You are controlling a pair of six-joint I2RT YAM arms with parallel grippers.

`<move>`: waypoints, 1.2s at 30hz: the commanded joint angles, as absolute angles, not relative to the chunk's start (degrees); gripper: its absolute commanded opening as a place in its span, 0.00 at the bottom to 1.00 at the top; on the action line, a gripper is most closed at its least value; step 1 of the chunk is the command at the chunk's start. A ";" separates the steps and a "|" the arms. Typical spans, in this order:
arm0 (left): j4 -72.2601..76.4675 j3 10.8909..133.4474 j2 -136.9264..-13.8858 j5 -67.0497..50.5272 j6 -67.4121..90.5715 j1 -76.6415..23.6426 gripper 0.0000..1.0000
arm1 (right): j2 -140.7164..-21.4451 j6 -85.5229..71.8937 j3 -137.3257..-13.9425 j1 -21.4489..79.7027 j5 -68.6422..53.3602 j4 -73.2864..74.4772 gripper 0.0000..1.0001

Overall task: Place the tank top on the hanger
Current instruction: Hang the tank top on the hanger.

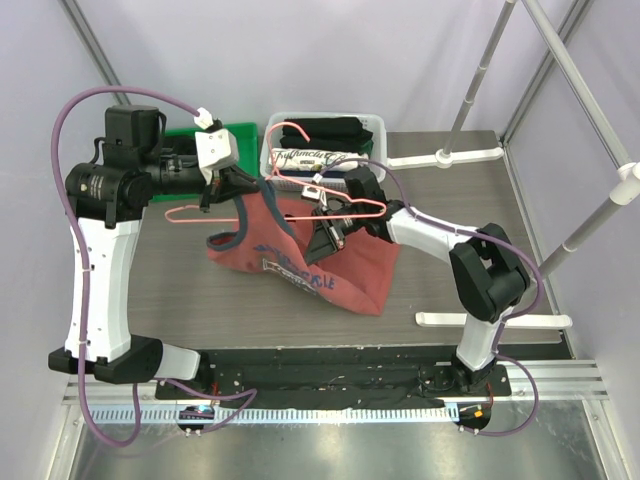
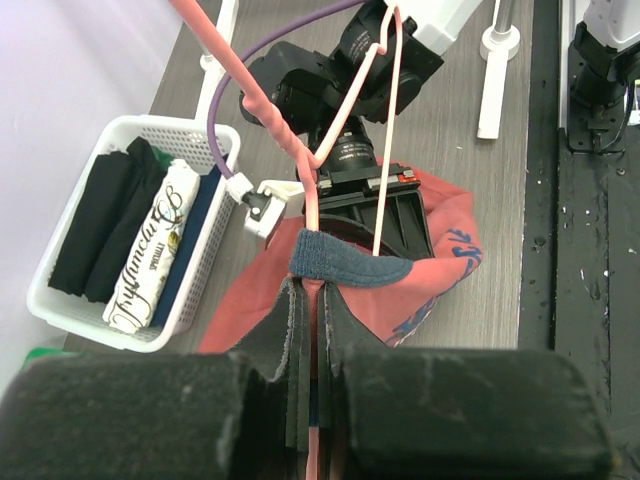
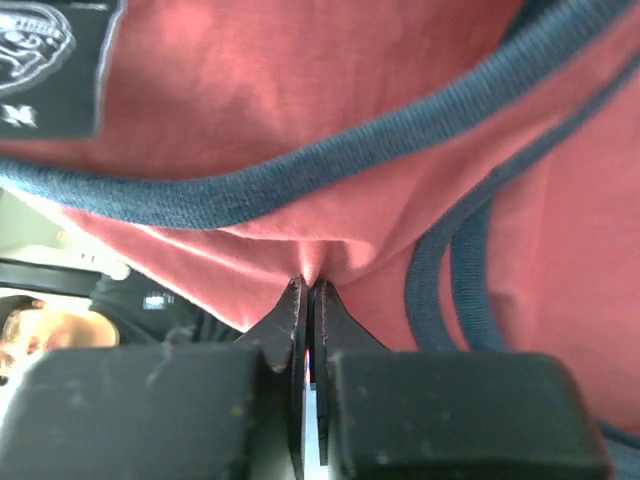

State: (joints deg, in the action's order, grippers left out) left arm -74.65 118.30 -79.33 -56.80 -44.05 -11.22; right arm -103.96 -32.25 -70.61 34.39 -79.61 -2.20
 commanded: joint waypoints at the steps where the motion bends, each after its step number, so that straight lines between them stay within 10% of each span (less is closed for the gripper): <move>1: -72.95 120.06 -78.75 -57.66 -44.39 -11.07 0.00 | -101.42 -33.84 -73.47 34.02 -78.23 -6.68 0.01; 8: -69.70 120.67 -78.84 -54.76 -40.88 -11.07 0.00 | -101.87 -8.54 -88.23 30.94 -51.81 23.00 0.01; 18: -63.20 121.64 -79.45 -47.30 -35.08 -11.07 0.00 | -95.29 -10.29 -90.36 26.72 -19.97 14.60 0.01; 36: -43.42 113.38 -81.83 -32.52 -20.84 -11.07 0.00 | -81.04 -4.75 -85.79 25.22 -9.93 17.32 0.01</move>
State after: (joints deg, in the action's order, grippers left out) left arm -50.43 113.36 -81.91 -34.17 -24.53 -11.22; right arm -83.64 -6.37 -87.88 25.36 -13.28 18.74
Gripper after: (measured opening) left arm 0.031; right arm 0.029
